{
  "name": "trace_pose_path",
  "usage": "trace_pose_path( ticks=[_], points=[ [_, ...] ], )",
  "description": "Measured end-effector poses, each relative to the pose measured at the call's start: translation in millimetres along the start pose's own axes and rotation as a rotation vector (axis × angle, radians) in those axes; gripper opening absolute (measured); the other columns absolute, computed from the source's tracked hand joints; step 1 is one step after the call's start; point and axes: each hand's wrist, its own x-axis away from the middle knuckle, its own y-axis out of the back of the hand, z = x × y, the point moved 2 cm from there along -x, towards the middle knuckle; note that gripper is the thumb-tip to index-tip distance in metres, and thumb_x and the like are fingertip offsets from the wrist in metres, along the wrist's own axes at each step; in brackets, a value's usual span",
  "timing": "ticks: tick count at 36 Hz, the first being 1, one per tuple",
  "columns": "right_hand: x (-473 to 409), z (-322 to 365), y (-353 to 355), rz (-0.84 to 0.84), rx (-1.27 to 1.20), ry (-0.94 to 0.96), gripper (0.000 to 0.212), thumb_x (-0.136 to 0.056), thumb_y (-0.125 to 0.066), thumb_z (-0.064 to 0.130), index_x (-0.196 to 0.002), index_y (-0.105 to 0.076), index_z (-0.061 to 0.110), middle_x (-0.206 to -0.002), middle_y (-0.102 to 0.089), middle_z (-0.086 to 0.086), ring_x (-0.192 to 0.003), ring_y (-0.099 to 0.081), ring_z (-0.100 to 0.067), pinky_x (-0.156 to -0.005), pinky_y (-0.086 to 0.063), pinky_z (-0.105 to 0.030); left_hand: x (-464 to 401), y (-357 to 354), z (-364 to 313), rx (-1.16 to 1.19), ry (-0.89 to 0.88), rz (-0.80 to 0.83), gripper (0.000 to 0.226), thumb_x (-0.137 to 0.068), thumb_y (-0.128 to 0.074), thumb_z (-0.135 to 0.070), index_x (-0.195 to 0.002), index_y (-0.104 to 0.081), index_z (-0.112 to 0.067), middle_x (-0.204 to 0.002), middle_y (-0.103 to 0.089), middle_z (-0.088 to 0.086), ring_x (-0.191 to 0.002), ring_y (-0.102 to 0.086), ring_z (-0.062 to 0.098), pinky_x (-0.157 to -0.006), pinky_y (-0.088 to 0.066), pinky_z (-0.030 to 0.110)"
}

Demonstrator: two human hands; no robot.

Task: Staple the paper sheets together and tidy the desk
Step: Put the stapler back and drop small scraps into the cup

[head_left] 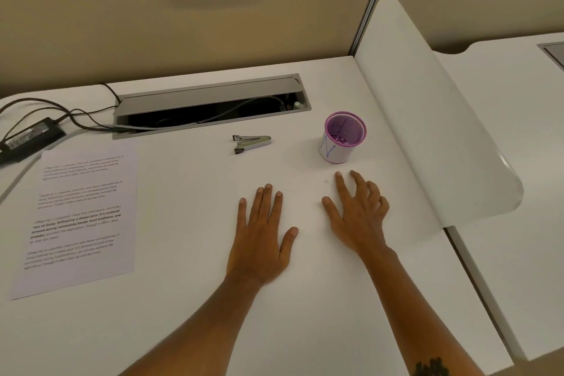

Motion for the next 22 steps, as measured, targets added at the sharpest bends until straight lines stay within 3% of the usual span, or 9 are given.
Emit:
trace_pose_path(
  ticks=[5,10,16,22],
  points=[
    [5.9,2.9,-1.7,0.015,-0.031,0.055,0.072,-0.097,-0.020,0.069,-0.162,-0.017,0.039,-0.171,-0.013,-0.003,-0.155,-0.014,-0.035,-0.121,-0.016,-0.056,0.6,0.1,0.1,-0.004,0.000,0.000,0.079,-0.108,-0.020,-0.061,-0.171,-0.001,-0.018,-0.180,0.007,0.006,-0.167,0.011,0.022,-0.135,-0.006,0.057],
    [20.3,11.7,-6.6,-0.056,-0.066,-0.118,0.075,-0.100,-0.030,0.064,-0.162,-0.020,0.024,-0.172,-0.010,-0.005,-0.154,-0.018,-0.038,-0.119,-0.021,-0.059,0.3,-0.7,-0.1,-0.002,0.005,-0.001,0.079,-0.107,-0.019,-0.061,-0.171,-0.001,-0.018,-0.180,0.007,0.006,-0.167,0.010,0.022,-0.134,-0.007,0.058],
    [16.4,34.6,-17.1,-0.019,-0.072,-0.111,0.076,-0.102,-0.031,0.061,-0.164,-0.010,0.022,-0.173,-0.004,-0.004,-0.157,-0.009,-0.038,-0.122,-0.013,-0.061,-0.3,-2.8,0.1,-0.021,0.009,0.006,0.079,-0.107,-0.018,-0.063,-0.171,0.000,-0.019,-0.180,0.008,0.005,-0.167,0.010,0.022,-0.135,-0.005,0.058],
    [3.6,35.4,-11.1,-0.033,-0.133,-0.100,0.062,-0.106,-0.034,0.048,-0.162,-0.021,0.027,-0.171,-0.014,-0.006,-0.156,-0.015,-0.035,-0.121,-0.016,-0.058,-0.3,-2.7,0.4,-0.014,0.013,0.000,0.079,-0.107,-0.020,-0.062,-0.171,-0.001,-0.019,-0.180,0.006,0.005,-0.167,0.009,0.022,-0.135,-0.006,0.058]
  ],
)
